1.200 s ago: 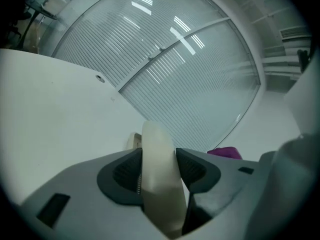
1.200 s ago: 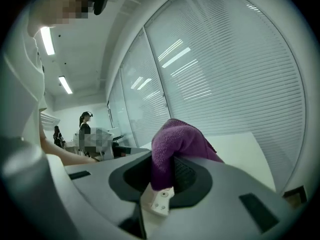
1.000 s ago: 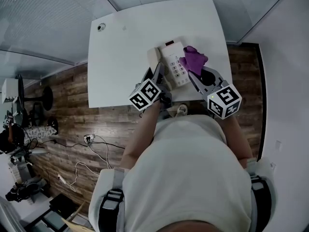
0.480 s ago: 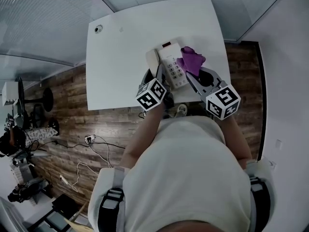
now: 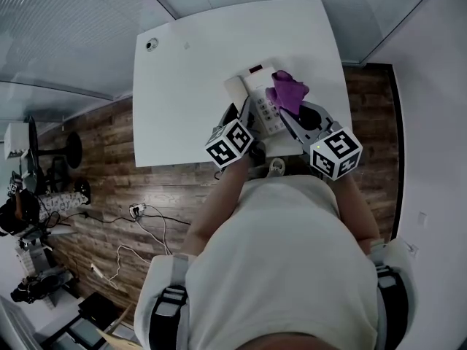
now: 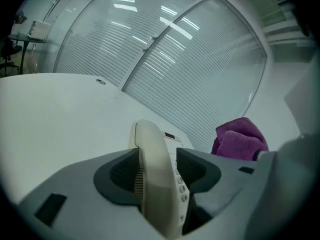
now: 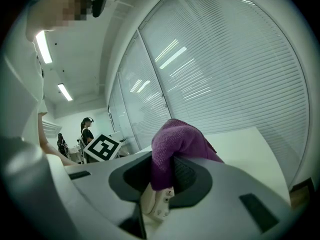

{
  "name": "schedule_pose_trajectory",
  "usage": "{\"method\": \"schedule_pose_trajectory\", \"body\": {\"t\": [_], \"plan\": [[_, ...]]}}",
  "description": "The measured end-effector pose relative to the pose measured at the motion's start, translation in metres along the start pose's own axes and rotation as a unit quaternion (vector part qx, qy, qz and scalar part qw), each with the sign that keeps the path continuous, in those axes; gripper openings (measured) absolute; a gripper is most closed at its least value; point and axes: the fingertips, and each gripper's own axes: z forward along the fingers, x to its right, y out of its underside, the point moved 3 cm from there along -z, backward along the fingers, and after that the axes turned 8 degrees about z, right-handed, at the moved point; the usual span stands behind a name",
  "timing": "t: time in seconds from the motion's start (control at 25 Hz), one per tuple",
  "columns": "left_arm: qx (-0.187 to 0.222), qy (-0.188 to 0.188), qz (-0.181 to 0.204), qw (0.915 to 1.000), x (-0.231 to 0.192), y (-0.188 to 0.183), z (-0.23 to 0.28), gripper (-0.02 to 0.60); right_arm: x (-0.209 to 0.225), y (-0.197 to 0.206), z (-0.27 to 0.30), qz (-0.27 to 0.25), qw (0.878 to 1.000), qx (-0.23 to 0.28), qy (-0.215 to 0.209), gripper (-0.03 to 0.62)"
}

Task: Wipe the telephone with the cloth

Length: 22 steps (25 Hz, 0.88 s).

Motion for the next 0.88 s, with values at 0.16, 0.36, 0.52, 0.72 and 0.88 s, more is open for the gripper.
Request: {"method": "schedule_pose_trajectory", "body": {"t": [0.16, 0.36, 0.52, 0.72, 0.88], "plan": [[0.004, 0.009, -0.001, 1.0000, -0.007, -0.003, -0.011, 0.224, -0.009, 0.001, 0.005, -0.004, 1.000, -0.001, -0.001, 0.089], [0.011, 0.034, -0.015, 0.9993, -0.015, -0.008, -0.032, 0.214, -0.026, 0.004, 0.008, -0.007, 1.000, 0.003, 0.002, 0.089], [0.013, 0.041, 0.001, 0.9991, -0.020, -0.012, -0.058, 0.077, -0.044, 0.007, 0.007, -0.007, 1.000, 0.012, 0.011, 0.089], [-0.001, 0.049, 0.051, 0.9975, -0.026, -0.013, -0.087, 0.031, -0.070, 0.017, 0.007, -0.009, 1.000, 0.013, 0.026, 0.089], [-0.020, 0.066, 0.086, 0.9939, -0.031, -0.012, -0.107, 0.021, -0.093, 0.027, 0.005, -0.012, 0.999, 0.012, 0.039, 0.089]]}}
